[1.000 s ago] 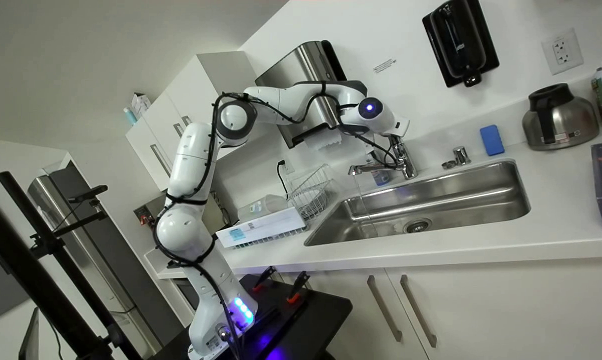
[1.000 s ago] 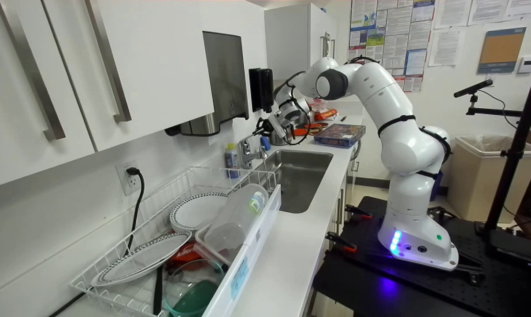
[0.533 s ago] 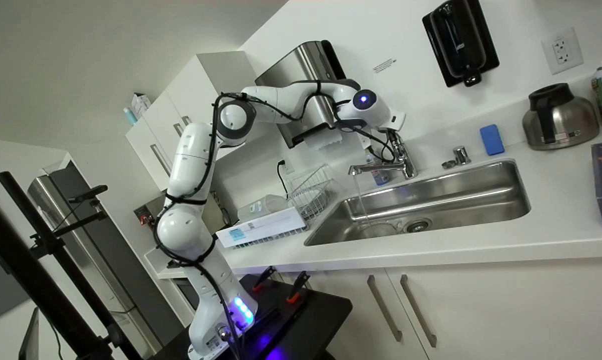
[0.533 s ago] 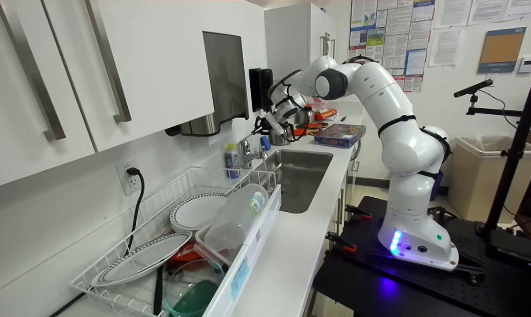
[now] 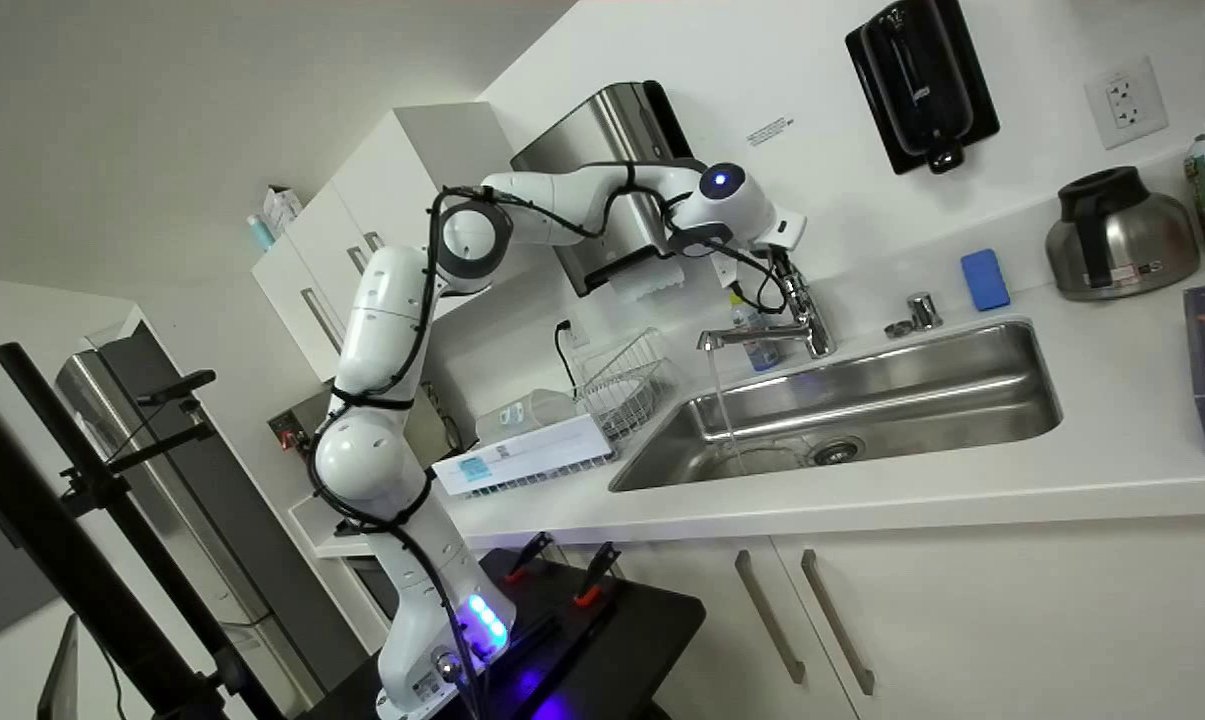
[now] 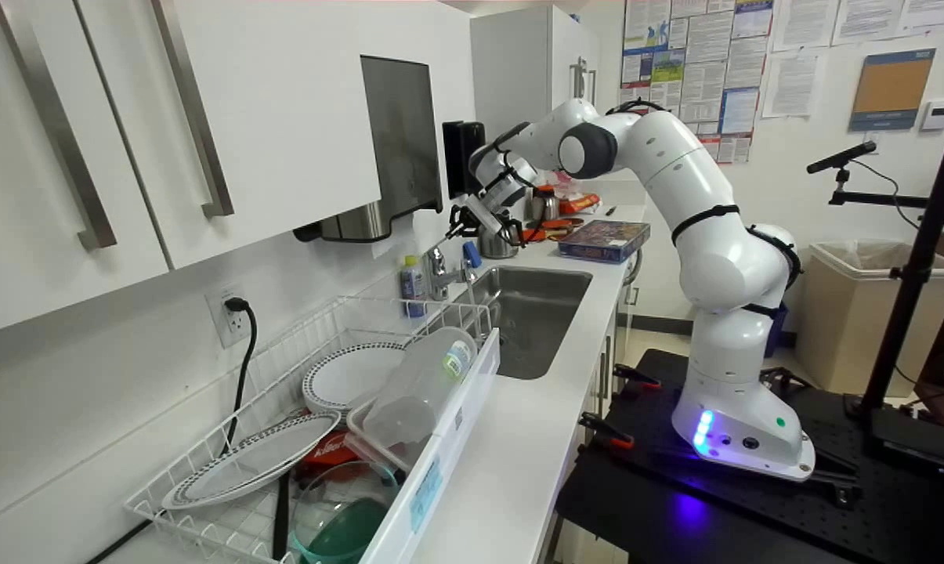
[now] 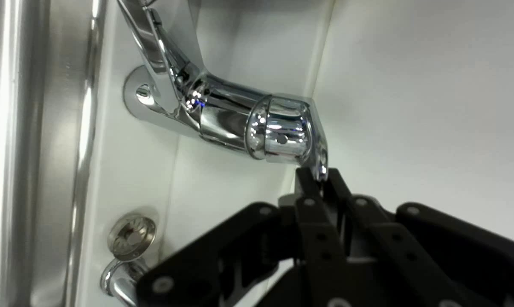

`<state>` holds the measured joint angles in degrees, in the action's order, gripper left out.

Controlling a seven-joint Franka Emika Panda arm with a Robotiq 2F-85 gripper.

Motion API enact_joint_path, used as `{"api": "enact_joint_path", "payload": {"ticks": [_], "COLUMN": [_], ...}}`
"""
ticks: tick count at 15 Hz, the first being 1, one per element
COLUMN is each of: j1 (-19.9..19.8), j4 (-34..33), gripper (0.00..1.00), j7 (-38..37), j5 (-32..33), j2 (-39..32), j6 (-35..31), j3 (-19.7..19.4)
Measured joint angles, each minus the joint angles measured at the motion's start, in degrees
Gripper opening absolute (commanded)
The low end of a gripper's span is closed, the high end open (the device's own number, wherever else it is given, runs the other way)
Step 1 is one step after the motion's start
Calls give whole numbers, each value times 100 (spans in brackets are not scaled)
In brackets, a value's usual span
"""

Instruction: Open the tap

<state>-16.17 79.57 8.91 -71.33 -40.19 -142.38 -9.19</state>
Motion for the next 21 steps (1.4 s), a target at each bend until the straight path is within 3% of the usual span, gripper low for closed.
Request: {"api": "enact_joint_path", "payload": {"ticks": [7,9,17,21], "j1": [18,10,-364,-547], "j4": [-129,-131,58,323], "gripper": [2,36,97,100], "j7": [-609,-616,-606,-608], "j5": [666,687,1213,1532], "j2": [-23,-23,737,1148], "j6": [-86,-101,5,532], "j3": [55,71,46,23]}}
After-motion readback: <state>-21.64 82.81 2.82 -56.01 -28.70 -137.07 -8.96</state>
